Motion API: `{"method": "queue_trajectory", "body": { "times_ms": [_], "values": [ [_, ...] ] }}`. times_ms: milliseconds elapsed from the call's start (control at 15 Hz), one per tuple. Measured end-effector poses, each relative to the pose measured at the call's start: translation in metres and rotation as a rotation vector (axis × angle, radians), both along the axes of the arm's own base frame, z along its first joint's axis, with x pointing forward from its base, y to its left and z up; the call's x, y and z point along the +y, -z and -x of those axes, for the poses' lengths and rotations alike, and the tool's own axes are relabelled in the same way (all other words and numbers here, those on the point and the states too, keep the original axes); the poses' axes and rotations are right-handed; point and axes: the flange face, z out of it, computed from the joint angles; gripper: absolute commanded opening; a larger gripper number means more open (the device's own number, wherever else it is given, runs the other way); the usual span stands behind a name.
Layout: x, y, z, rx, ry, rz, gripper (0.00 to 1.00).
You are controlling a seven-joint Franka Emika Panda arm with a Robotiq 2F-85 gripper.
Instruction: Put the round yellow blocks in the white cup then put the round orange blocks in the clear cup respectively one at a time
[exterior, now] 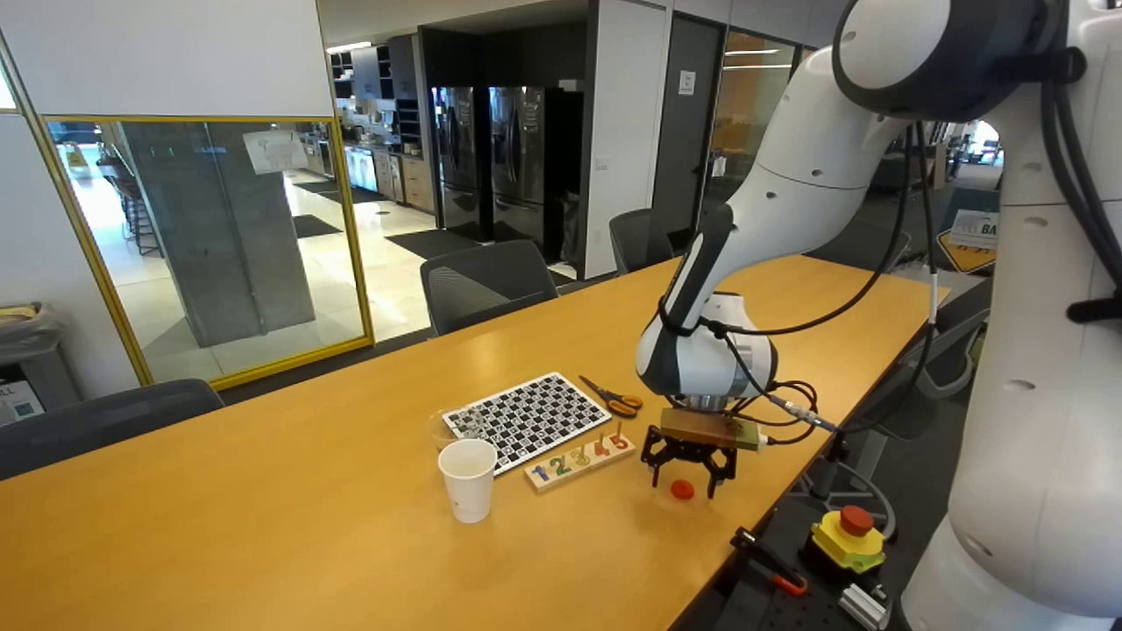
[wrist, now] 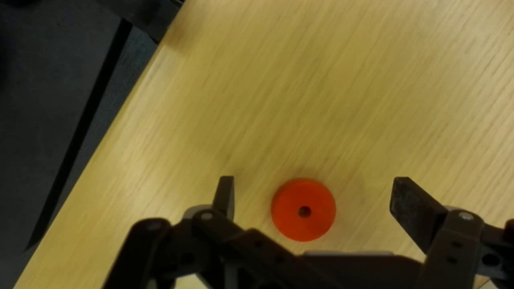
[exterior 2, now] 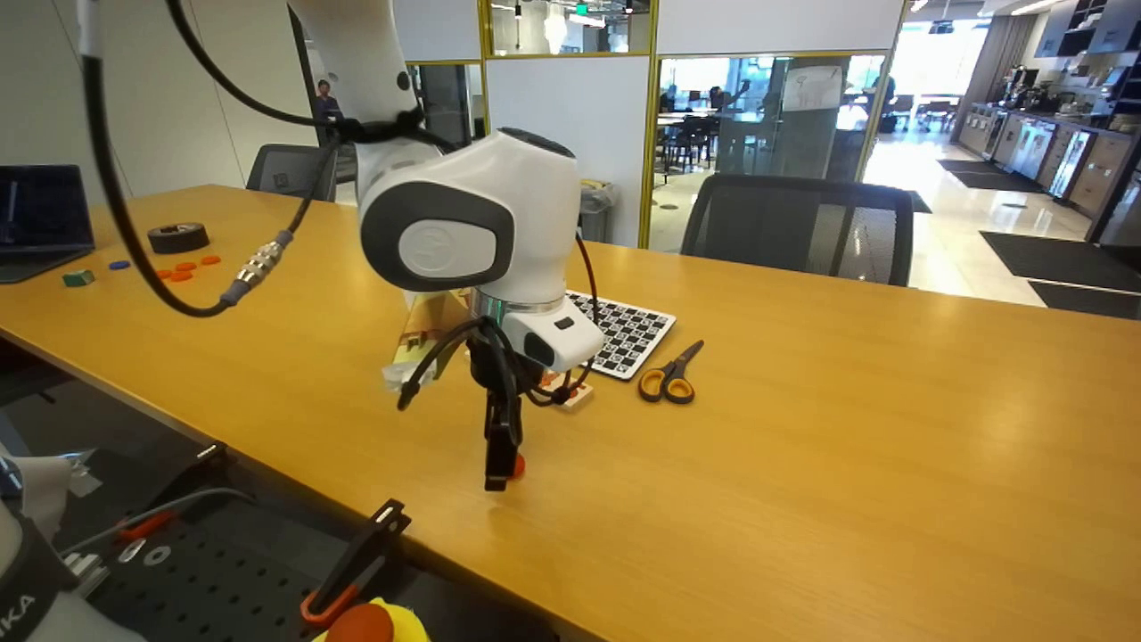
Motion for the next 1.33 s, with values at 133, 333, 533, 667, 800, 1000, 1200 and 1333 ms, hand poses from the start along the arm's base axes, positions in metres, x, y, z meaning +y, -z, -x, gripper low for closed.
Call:
{"method": "queue_trajectory", "body": {
  "times_ms": [133,333,533,667,800,1000,1200,1333],
  "values": [
    [-0.0016,0.0045,-0.0023,0.004,0.001,-0.003,1.0],
    [-0.0043,0.0087,-0.0041,0.008,0.004,-0.004,1.0],
    [-0.0052,0.0094,-0.0048,0.008,0.005,-0.003,1.0],
    [-0.0054,0.0093,-0.0049,0.007,0.005,-0.001,0.74],
    [-0.0055,0.0091,-0.0051,0.006,0.005,0.0,0.7],
    [-0.0064,0.0085,-0.0052,0.003,0.007,0.002,0.46],
    [-0.0071,0.0038,-0.0073,-0.008,0.008,0.005,0.24],
    [-0.0073,0.0003,-0.008,-0.014,0.007,0.008,0.18]
  ]
}}
